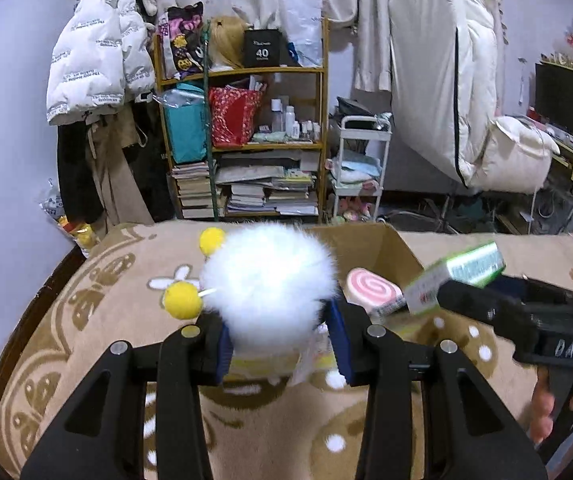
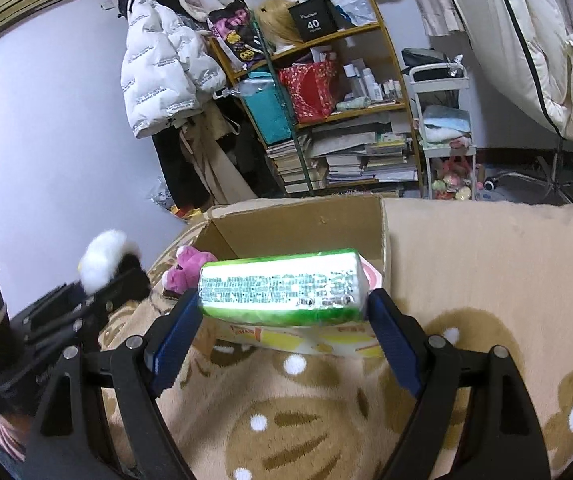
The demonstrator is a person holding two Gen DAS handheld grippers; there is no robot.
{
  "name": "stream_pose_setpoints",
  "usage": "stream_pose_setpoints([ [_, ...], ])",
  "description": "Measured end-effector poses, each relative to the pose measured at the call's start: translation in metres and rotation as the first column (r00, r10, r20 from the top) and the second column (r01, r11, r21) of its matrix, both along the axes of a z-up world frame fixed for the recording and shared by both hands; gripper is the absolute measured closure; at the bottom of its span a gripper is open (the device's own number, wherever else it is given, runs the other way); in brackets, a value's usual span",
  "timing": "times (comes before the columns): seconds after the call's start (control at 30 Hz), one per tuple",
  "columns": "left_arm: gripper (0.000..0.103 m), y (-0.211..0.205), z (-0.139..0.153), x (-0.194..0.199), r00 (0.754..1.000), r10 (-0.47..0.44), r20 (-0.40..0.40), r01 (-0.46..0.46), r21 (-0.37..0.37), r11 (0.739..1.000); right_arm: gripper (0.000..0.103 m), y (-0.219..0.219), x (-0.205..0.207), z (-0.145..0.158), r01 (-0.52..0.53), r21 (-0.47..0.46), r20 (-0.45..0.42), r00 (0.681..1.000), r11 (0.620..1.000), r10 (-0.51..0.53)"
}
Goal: Organize soft objects
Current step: 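Lift the pompom and tissue pack over the box and release both inside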
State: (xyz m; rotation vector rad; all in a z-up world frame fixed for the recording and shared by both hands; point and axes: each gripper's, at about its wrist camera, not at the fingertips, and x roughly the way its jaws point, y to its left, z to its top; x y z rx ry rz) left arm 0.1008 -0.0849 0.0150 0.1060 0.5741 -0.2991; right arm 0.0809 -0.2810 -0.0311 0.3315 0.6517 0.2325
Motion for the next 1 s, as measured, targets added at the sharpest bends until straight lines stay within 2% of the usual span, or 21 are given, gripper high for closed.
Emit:
stream_pose_setpoints([
  [0.3, 0.064, -0.003, 0.018, 0.036, 0.999, 0.016, 0.040, -0.014, -0.031, 0.999, 0.017, 0.010, 0.030, 0.008, -0.017, -0.059, 0.073, 0.997, 0.998, 0.021],
  [0.33, 0.064, -0.005, 0.017, 0.040, 0.999, 0.017, 0.045, -0.015, -0.026, 1.000, 0.031, 0.012, 0.034, 0.009, -0.019, -0.074, 0.081, 0.996, 0.997, 0.025],
  [0.37, 0.064, -0.007, 0.017, 0.045, 0.999, 0.019, 0.048, -0.019, -0.019, 1.000, 0.039, 0.013, 0.038, 0.008, -0.024, -0.091, 0.076, 0.997, 0.996, 0.031],
  [0.4, 0.064, -0.007, 0.015, 0.048, 0.999, 0.021, 0.046, -0.021, -0.015, 1.000, 0.042, 0.014, 0.044, 0.006, -0.029, -0.110, 0.058, 0.998, 0.993, 0.035],
  [0.63, 0.062, -0.015, -0.005, 0.078, 0.998, 0.005, -0.065, -0.007, -0.039, 0.999, 0.042, 0.004, 0.057, -0.017, -0.016, -0.070, -0.025, 1.000, 0.997, 0.014],
  [0.7, 0.049, -0.018, -0.011, 0.081, 0.995, 0.010, -0.094, -0.013, -0.022, 1.000, 0.041, 0.001, 0.057, -0.020, -0.014, -0.053, -0.043, 0.999, 0.999, 0.011],
  [0.77, 0.042, -0.020, -0.015, 0.079, 0.996, 0.016, -0.089, -0.016, -0.001, 1.000, 0.037, -0.001, 0.056, -0.021, -0.014, -0.044, -0.058, 0.998, 0.999, 0.012],
  [0.87, 0.027, -0.019, -0.017, 0.073, 0.996, 0.028, -0.084, -0.025, 0.036, 0.999, 0.026, -0.001, 0.050, -0.022, -0.008, -0.048, -0.072, 0.997, 0.999, 0.004],
  [1.0, 0.018, -0.010, -0.015, 0.061, 0.994, 0.051, -0.092, -0.047, 0.048, 0.998, 0.016, -0.003, 0.040, -0.024, -0.001, -0.044, -0.105, 0.994, 0.999, -0.004],
])
